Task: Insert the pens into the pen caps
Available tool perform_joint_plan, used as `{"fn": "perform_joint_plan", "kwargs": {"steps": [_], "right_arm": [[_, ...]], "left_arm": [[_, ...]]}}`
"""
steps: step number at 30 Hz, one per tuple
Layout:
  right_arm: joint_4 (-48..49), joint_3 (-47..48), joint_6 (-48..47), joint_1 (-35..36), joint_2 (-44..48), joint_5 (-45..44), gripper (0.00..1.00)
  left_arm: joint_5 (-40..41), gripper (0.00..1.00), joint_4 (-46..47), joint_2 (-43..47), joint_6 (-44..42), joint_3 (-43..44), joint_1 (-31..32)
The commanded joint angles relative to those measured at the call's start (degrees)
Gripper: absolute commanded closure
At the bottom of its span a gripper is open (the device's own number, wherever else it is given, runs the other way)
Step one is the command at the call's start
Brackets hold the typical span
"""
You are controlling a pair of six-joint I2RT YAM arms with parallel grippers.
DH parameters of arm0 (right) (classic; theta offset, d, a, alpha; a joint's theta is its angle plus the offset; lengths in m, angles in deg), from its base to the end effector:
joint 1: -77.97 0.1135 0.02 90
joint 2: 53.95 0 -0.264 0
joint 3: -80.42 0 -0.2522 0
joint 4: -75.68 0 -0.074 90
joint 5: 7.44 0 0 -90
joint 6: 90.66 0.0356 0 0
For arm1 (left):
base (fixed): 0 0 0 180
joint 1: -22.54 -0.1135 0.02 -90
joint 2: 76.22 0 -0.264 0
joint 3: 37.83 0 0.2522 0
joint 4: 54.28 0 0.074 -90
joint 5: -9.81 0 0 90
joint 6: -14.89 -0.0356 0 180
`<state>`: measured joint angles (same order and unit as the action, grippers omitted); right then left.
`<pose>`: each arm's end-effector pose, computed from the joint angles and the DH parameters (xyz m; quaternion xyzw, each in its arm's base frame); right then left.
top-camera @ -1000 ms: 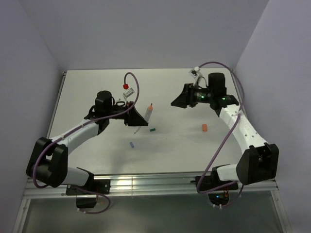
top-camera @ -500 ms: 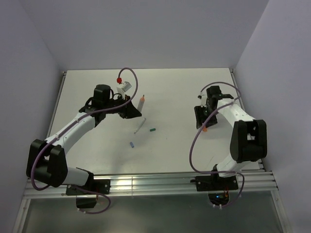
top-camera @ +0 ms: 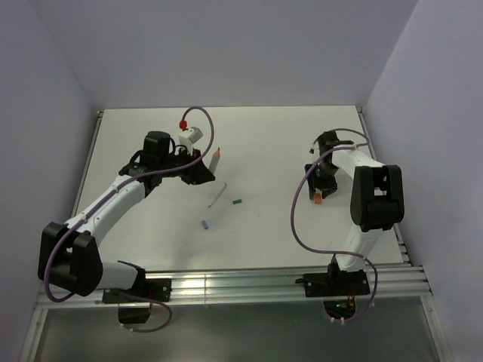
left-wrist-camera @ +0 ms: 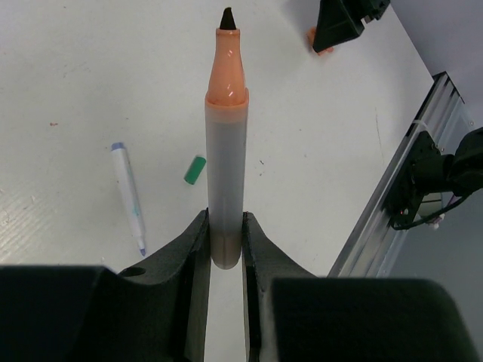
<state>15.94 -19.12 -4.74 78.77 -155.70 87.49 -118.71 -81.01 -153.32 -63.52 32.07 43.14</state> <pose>0.3257 0.0076 0.1723 -0.0458 0.9950 0.0406 0.0793 0.2691 -0.1248 0.2824 0.2200 0.8185 -0.4027 0.3456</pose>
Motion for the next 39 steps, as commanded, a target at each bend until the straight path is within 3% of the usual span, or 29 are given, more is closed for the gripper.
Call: {"fn": "perform_joint_plan", "kwargs": {"steps": [1,7,10,11,12,16,18,21,24,26,28,35,39], "right_arm": [[0.3,2.9,1.1,-0.4,-2.2,-0.4,0.45],[1.3,2.7,1.4,-0.4,-4.5,-0.9,0.54],[1.8,2.6,1.1,-0.4,-4.4,1.1,0.81],[1.8,2.9,0.8,-0.4,-4.2,2.7,0.94],[1.8,3.5,0.4,-0.4,-2.9,5.1,1.00],[2.2,12.1,-1.1,-0.4,3.4,20.8,1.00],[3.3,16.3,1.2,-0.4,6.1,30.1,1.00],[9.3,22.2,11.7,0.4,11.3,36.2,1.00],[18.8,22.4,25.7,3.1,17.4,35.6,1.00],[24.2,21.1,30.3,4.9,21.0,32.8,1.00],[25.9,19.4,34.6,8.3,22.3,26.3,1.00],[29.0,14.3,39.3,17.0,23.3,21.2,1.00],[35.8,7.4,42.2,17.9,25.6,27.6,1.00]], "left_arm": [[-2.7,1.00,-1.1,0.7,-3.3,3.3,0.2],[-4.4,1.00,-2.0,0.8,-5.3,3.6,0.3],[-8.0,1.00,-2.7,1.2,-7.2,3.4,0.4],[-9.1,1.00,-2.8,1.3,-7.3,3.3,0.4],[-10.5,1.00,-3.5,1.4,-7.5,3.4,0.4],[-25.7,1.00,-5.7,2.0,-10.1,4.0,0.4],[-28.0,1.00,-3.1,2.8,-8.3,3.7,0.4],[-28.2,1.00,2.1,4.4,-2.2,2.8,1.0],[-24.0,1.00,6.7,5.5,4.1,1.8,1.5],[-19.9,1.00,7.1,5.1,7.2,2.4,2.0],[-11.4,1.00,6.4,4.7,9.0,3.5,2.5],[-7.1,1.00,1.8,-3.3,8.2,12.3,9.3],[-7.7,1.00,6.9,-2.4,9.6,9.4,11.7]]}}
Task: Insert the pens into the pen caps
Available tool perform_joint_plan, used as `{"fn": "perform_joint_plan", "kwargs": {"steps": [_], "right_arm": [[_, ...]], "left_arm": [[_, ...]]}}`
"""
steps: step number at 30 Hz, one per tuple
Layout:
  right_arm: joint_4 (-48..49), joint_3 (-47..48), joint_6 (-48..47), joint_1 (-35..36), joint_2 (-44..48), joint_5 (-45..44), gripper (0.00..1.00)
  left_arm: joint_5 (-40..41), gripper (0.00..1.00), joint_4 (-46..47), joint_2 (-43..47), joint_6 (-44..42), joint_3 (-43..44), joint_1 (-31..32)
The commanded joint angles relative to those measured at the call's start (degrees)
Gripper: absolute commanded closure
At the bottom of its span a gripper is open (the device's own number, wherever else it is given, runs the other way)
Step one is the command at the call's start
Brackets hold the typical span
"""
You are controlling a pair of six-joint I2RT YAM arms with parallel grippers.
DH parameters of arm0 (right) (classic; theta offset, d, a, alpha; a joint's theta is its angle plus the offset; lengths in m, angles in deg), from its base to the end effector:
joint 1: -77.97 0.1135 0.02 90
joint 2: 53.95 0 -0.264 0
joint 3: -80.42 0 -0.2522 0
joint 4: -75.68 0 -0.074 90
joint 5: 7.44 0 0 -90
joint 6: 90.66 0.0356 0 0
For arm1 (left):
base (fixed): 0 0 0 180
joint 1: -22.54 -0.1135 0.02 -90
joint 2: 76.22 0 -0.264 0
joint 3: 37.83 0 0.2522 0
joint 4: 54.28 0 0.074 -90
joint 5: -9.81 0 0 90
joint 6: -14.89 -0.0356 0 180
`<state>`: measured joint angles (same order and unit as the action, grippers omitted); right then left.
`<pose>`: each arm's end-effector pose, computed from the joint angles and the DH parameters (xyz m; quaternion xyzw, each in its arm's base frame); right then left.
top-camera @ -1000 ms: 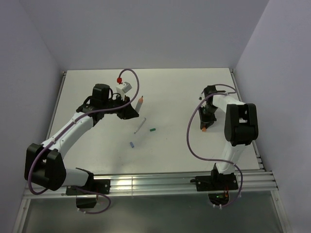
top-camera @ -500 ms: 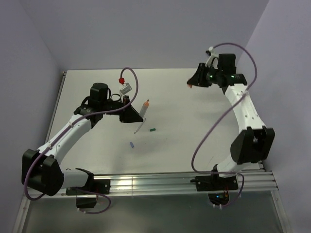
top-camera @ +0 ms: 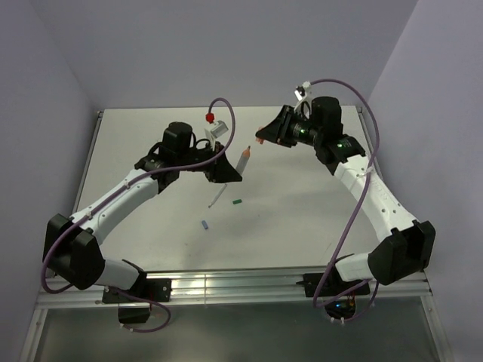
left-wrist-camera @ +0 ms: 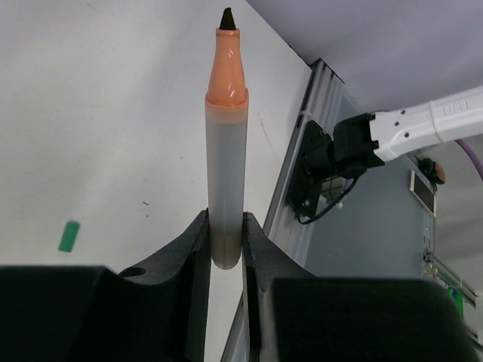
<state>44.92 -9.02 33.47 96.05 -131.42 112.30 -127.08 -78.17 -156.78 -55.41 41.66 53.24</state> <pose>0.2876 0.1125 0.3965 -0.0410 0.7938 0.4370 0.4210 0.2602 -0.1847 0.3277 0.2871 0.7495 -0.5136 0.3034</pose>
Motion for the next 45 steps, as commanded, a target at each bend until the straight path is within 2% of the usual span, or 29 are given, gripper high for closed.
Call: {"fn": "perform_joint_plan", "kwargs": {"steps": [1,6,12,29,38,45], "right_arm": [[9.5,-3.4,4.0,0.9,1.6,4.6,1.00],[10.9,-4.1,4.5,1.7,1.4,6.8,1.00],[8.2,-3.6,5.1,2.0,0.9,3.1,1.00],[5.2,-3.9,1.6,4.3,1.1,-1.9,1.00],[4.5,-4.3,-1.4,7.8,0.5,-5.5,1.00],[2.1,-4.1,-2.8,10.7,-0.3,-11.2,1.00]], "left_arm": [[-0.6,1.00,5.0,0.9,2.0,-0.5,1.9],[-6.8,1.00,7.8,-0.8,4.2,-1.0,2.4],[3.2,1.00,2.8,-0.6,1.6,-0.4,3.1],[8.4,1.00,0.7,-1.2,1.0,0.4,3.1],[8.5,1.00,1.8,-1.9,1.4,0.1,3.2],[12.3,1.00,2.6,-0.8,2.3,-1.0,3.1]]}}
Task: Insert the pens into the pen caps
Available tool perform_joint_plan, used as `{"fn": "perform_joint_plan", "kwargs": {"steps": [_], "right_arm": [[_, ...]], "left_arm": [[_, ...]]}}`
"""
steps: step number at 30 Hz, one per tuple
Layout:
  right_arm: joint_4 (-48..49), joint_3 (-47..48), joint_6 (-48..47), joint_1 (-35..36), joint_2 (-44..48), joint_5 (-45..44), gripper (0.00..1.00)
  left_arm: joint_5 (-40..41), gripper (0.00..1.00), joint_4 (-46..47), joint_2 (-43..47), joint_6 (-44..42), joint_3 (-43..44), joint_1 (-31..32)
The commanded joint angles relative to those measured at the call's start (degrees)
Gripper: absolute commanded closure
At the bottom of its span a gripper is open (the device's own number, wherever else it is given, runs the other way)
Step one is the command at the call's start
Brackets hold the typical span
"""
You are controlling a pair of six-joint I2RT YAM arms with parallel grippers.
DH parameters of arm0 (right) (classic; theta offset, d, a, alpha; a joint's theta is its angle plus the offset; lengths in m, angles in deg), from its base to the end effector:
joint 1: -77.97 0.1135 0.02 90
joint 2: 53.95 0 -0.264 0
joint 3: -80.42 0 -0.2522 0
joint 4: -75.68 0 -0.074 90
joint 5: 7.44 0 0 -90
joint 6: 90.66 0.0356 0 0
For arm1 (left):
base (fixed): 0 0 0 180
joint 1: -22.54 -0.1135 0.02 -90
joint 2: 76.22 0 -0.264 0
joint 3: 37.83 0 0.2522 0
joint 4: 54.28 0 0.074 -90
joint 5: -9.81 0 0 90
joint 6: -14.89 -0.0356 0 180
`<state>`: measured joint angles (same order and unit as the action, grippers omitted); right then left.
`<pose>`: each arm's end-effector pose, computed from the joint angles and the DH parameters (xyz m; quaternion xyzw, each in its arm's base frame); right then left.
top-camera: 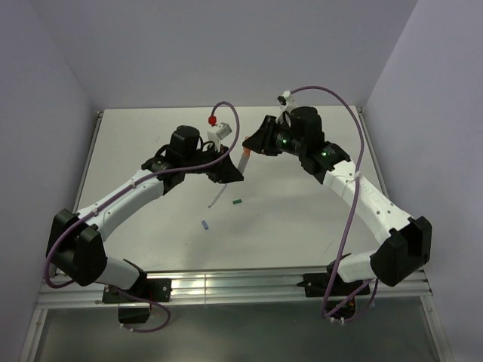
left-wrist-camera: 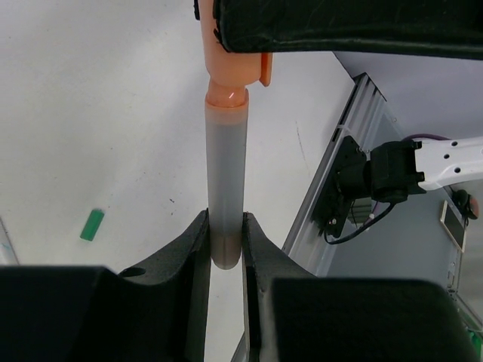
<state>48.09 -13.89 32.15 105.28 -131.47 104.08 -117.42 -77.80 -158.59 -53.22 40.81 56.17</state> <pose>0.2727 0.1555 0.3715 -0.0693 0.8061 0.4162 0.4149 0.2608 -0.1994 0.3119 0.2481 0.7879 -0.4710 0.3097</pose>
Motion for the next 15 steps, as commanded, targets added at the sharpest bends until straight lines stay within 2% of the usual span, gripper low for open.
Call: {"fn": "perform_joint_plan", "kwargs": {"steps": [1,9,15], "right_arm": [[-1.2,0.7,-1.5,1.7,-0.4,-3.2,1.00],[-3.5,0.9,-1.4,3.1,-1.5,-9.1,1.00],[-2.3,0.3,1.5,3.1,-1.8,-4.5,1.00]], "left_arm": [[2.6,1.00,2.9,1.4,0.1,-0.4,0.2],[5.0,1.00,3.3,2.0,-1.0,-0.3,0.2],[6.9,1.00,3.3,2.2,-0.9,-0.4,0.0]]}}
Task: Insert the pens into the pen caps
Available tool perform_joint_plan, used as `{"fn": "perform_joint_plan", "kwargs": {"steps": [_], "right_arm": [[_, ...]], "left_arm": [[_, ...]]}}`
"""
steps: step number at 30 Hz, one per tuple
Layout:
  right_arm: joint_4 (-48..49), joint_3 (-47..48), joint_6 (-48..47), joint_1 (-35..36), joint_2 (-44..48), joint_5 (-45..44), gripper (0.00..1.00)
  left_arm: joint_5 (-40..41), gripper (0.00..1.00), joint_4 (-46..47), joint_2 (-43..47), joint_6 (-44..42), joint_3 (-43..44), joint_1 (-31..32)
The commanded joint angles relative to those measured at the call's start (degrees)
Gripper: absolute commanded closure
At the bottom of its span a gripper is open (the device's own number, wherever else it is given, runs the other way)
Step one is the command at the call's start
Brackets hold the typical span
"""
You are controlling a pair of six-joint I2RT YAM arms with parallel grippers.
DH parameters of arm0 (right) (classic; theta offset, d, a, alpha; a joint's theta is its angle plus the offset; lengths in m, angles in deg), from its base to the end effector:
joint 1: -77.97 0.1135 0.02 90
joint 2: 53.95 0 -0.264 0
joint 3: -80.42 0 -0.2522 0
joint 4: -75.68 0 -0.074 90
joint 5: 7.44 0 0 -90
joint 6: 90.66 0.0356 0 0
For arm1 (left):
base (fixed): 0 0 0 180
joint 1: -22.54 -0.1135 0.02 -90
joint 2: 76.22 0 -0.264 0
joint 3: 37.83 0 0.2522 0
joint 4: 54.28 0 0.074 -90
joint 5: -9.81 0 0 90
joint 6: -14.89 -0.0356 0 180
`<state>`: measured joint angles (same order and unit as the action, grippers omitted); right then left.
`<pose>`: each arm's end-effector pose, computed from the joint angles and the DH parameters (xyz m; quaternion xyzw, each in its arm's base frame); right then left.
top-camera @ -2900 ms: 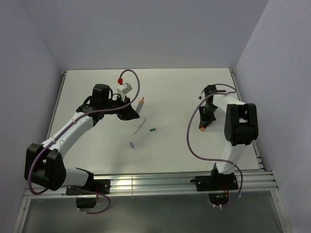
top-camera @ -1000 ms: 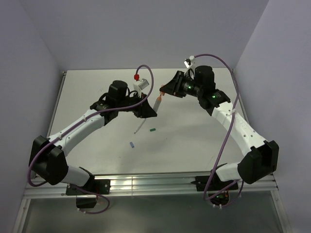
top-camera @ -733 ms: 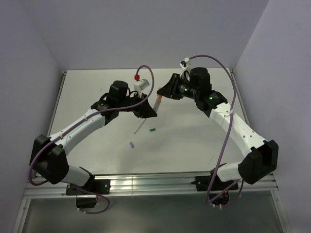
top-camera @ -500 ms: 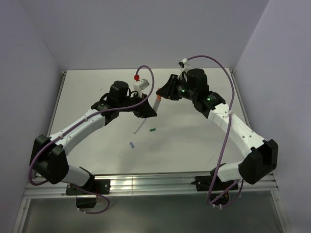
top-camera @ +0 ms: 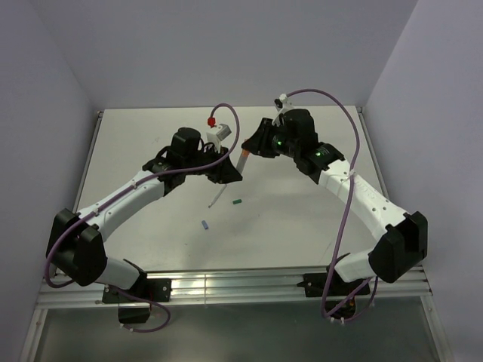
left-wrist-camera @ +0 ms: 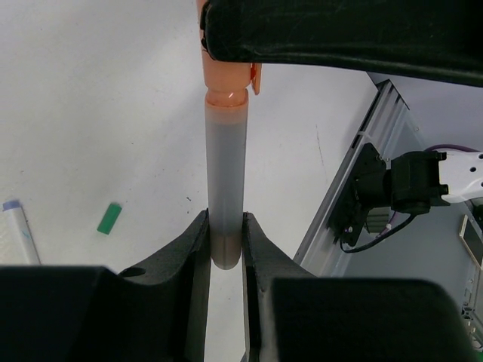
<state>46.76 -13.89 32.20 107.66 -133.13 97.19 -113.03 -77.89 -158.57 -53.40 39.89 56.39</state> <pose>0.2746 0.1669 0.3601 -0.0480 0.8259 0.3768 0.4166 0.2615 -0.1986 0.3056 0.2313 0.8033 -0.4441 0.3225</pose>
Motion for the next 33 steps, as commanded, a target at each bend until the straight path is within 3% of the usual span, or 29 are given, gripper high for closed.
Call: {"fn": "perform_joint_plan", "kwargs": {"steps": [1,19,20,22,23,25,26,28,29,30,33], "right_arm": [[-0.9,0.3,2.3,0.7,-0.3,2.9,1.00],[-3.7,3.0,2.4,6.6,-4.1,-5.1,0.97],[-3.7,3.5,2.1,6.7,-4.3,-5.1,0.88],[-3.8,5.2,1.0,6.8,-4.5,-5.6,0.80],[-4.3,6.1,0.2,6.7,-4.4,-5.7,0.69],[-4.4,8.8,-1.8,6.3,-4.1,-5.6,0.57],[-4.7,9.5,-2.6,6.1,-3.4,-5.1,0.42],[-4.8,11.8,-4.8,5.4,-2.4,-3.7,0.25],[-4.8,12.7,-5.4,5.0,-2.0,-3.0,0.08],[-4.8,13.5,-6.3,4.7,-1.3,-1.7,0.01],[-4.8,17.5,-8.8,3.3,0.0,4.1,0.00]], "left_arm": [[2.6,1.00,3.7,1.9,-0.4,0.7,-0.2],[3.5,1.00,5.8,0.3,0.3,5.5,-1.8],[2.6,1.00,6.1,0.3,0.0,5.6,-1.9],[0.7,1.00,6.4,0.8,-0.8,5.9,-2.1],[-0.2,1.00,6.4,1.0,-1.0,6.0,-2.2],[-2.7,1.00,6.9,2.3,-1.1,5.5,-3.2],[-6.8,1.00,8.1,2.8,-0.9,4.8,-4.3],[-11.6,1.00,9.3,4.1,1.2,3.7,-5.9],[-15.0,1.00,12.9,4.6,2.1,2.3,-6.7],[-16.7,1.00,14.5,5.7,3.2,1.4,-8.0],[-22.5,1.00,18.4,6.8,6.1,-0.5,-10.2]]}}
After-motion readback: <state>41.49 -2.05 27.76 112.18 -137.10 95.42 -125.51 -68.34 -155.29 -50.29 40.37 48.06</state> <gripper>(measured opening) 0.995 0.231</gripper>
